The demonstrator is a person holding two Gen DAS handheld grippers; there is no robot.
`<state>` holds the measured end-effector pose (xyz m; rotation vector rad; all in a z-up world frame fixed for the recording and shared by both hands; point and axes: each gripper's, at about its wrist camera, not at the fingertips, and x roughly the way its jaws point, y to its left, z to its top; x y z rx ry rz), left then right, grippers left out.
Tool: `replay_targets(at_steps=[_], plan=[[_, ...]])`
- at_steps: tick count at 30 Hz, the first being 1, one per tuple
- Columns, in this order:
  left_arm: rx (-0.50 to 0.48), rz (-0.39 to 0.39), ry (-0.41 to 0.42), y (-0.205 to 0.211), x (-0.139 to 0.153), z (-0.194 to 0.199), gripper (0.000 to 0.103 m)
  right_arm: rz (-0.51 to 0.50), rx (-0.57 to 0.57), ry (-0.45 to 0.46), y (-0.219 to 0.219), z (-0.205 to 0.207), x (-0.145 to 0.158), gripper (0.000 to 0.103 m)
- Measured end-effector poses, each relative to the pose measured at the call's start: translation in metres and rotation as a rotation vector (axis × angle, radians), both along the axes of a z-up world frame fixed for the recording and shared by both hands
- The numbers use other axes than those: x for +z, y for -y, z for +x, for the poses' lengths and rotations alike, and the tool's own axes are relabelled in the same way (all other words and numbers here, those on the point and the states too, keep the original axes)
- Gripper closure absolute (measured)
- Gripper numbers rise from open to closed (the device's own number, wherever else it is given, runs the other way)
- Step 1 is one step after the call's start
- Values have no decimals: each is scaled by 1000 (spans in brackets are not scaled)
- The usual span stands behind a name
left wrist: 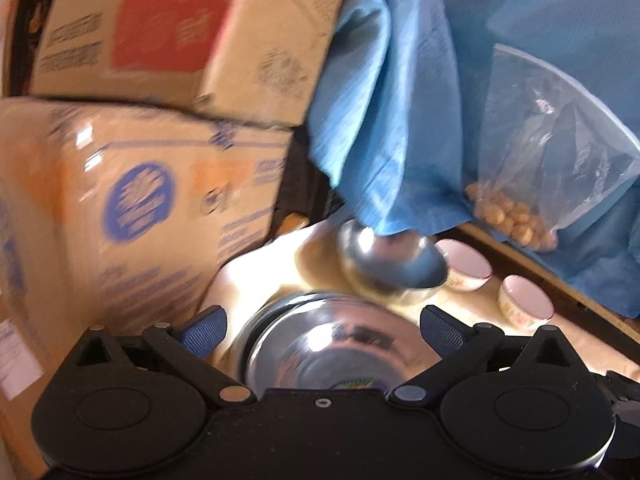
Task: Organize plates and bowls
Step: 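Lower the sticker plate into the large deep plate and open both grippers, then move the left tool to the small steel bowl rim while the right tool closes on it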
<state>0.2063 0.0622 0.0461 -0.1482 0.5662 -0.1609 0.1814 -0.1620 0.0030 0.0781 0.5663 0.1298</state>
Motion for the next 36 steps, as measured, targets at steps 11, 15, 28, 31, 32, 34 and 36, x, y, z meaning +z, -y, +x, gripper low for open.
replay_targets(at_steps=[11, 15, 28, 31, 32, 34, 36], plan=[[-184, 74, -24, 34, -3, 79, 1, 74, -118, -19, 37, 28, 1, 0], [-169, 71, -59, 35, -9, 101, 1, 80, -145, -17, 40, 45, 0, 0], [-89, -107, -149, 32, -30, 130, 19, 266, -145, -65, 56, 106, 0, 11], [-87, -115, -162, 32, -33, 133, 29, 282, -152, -72, 55, 112, -2, 18], [-89, -117, -167, 33, -34, 134, 33, 295, -149, -72, 54, 114, -2, 21], [-90, -123, -178, 34, -36, 136, 41, 319, -144, -68, 53, 118, -2, 23], [-90, -129, -189, 35, -38, 138, 48, 323, -132, -68, 50, 123, -1, 26]])
